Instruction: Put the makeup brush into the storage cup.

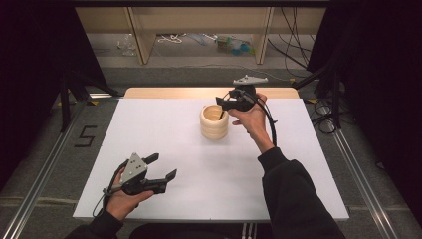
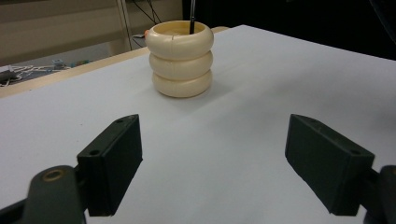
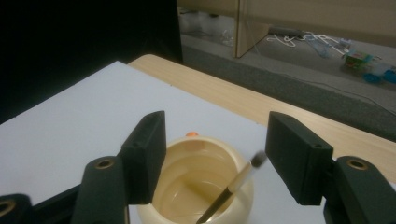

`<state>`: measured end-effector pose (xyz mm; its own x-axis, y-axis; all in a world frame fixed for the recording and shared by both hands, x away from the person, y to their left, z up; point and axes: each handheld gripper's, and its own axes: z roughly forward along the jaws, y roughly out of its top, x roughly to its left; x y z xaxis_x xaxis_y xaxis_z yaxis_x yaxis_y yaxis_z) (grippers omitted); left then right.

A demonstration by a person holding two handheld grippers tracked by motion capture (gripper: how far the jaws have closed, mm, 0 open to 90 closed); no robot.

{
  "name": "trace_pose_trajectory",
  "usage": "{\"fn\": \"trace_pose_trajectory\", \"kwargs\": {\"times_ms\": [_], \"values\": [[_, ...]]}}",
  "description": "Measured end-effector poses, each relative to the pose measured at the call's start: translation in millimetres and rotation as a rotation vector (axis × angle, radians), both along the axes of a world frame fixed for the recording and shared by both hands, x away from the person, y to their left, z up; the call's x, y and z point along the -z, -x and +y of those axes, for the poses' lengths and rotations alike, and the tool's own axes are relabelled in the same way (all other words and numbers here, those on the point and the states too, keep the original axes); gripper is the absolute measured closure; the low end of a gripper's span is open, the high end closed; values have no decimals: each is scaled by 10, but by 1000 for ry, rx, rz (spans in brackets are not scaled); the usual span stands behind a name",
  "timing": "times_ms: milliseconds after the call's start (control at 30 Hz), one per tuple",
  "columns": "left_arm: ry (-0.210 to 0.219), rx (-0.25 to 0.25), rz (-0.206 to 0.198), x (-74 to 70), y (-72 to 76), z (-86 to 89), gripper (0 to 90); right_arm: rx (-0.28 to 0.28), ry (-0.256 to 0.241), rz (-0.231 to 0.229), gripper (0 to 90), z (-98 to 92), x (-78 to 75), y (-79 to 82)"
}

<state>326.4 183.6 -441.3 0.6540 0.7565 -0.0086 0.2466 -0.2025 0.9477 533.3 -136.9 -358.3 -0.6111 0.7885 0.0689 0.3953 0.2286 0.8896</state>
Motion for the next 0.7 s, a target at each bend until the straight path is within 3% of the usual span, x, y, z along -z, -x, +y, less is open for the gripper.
{"fn": "trace_pose_trajectory", "kwargs": {"times_ms": [100,167,267,400,500,600,700], "values": [[0,14,-4,1,-7,-3,189,-4,6,-13,381,-44,-45,49],[-2,8,-2,-2,0,0,189,-12,20,-35,379,-79,-58,86],[7,-10,4,0,4,-3,189,-22,15,-32,379,-127,-52,154],[-21,13,-29,-7,-27,13,188,-45,12,-36,371,-180,-47,244],[9,0,1,1,-4,-5,186,-55,-3,-57,359,-219,-53,320],[2,-2,0,-5,-3,1,186,-71,-12,-65,349,-263,-62,388],[-36,11,-46,-18,-36,26,186,-64,-25,-73,330,-315,-109,445]]}}
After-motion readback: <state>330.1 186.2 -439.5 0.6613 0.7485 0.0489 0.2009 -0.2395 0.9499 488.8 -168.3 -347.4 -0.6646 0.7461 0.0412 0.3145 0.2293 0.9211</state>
